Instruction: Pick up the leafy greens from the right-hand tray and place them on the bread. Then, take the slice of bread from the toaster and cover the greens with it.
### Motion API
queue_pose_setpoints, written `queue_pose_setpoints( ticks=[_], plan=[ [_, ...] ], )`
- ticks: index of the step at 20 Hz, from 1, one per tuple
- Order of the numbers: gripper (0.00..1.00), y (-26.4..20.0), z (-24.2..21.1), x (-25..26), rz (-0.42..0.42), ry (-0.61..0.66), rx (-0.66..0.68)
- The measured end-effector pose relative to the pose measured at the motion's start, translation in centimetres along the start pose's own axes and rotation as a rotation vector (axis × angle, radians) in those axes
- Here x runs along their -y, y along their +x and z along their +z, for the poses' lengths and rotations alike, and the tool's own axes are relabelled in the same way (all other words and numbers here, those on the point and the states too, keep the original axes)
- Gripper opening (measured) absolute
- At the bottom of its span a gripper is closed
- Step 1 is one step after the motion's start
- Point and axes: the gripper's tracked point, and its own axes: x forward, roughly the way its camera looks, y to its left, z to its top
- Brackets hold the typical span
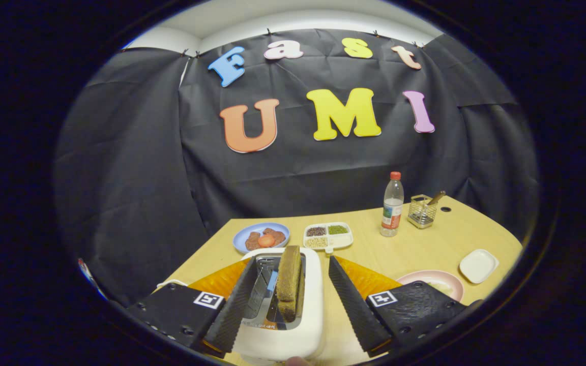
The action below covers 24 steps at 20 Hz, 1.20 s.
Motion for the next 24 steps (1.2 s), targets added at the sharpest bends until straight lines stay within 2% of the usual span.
queue_pose_setpoints(
  ticks=[2,7,9,11,12,13,18,24],
  plan=[
    [0.76,0.6,-0.3,-0.2,-0.013,-0.007,-0.016],
    [0.47,1.6,-1.5,0.5,-0.055,-0.024,-0.078],
    [0.28,1.6,-1.6,0.3,-0.04,-0.005,-0.08],
    [0.17,1.5,-1.3,-0.5,0.005,-0.006,-0.078],
    [0.16,0.9,-1.0,-0.5,0.02,0.005,-0.072],
    [0.1,1.0,-0.4,-0.9,0.047,0.015,-0.062],
    [0.1,-1.8,4.0,-0.5,0.105,0.044,0.034],
    [0.1,-5.6,8.5,1.9,0.156,0.137,0.12]
  ],
)
